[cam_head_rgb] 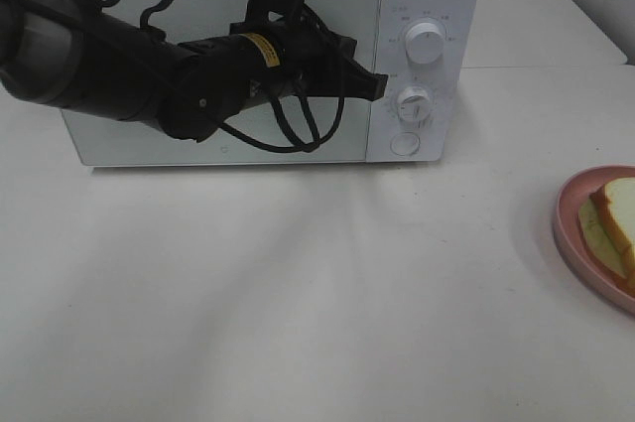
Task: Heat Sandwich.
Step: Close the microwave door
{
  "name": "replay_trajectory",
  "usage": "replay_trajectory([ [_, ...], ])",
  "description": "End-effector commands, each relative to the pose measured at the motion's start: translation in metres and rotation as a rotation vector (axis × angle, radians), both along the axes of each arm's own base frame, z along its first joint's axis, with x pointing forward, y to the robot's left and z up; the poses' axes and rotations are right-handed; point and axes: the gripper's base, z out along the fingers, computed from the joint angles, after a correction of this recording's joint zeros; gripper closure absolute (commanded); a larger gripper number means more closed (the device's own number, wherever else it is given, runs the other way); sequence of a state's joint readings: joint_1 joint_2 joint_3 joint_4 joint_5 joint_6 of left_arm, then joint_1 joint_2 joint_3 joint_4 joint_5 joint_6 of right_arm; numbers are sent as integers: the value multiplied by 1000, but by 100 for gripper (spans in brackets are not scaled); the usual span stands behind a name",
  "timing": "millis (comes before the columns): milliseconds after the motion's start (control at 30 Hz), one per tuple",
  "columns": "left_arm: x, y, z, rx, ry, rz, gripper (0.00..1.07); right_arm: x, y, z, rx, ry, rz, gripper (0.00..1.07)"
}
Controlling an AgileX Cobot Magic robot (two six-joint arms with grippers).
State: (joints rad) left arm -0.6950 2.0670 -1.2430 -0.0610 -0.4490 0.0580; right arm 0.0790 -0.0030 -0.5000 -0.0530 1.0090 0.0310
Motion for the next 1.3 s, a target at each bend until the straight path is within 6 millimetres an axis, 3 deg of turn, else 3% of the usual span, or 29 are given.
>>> replay_trajectory([
  [33, 15, 12, 8, -85, -8, 90, 107, -3, 0, 0, 1, -35, -3, 32],
  [467, 11, 14, 22, -79, 7, 85, 107, -3, 0, 0, 1, -35, -3, 32],
  [733, 3, 13, 19, -31, 76, 67, 107, -3, 0, 0, 1, -35, -3, 32],
  [900, -14, 16, 23, -26, 81, 49, 107, -3, 0, 0, 1, -35, -3, 32],
  [1233, -52, 43, 32, 17, 178, 51, 107, -3, 0, 0, 1, -35, -3, 32],
  [1300, -57, 46, 35, 43, 217, 45, 99, -3, 0, 0, 1, -35, -3, 32],
])
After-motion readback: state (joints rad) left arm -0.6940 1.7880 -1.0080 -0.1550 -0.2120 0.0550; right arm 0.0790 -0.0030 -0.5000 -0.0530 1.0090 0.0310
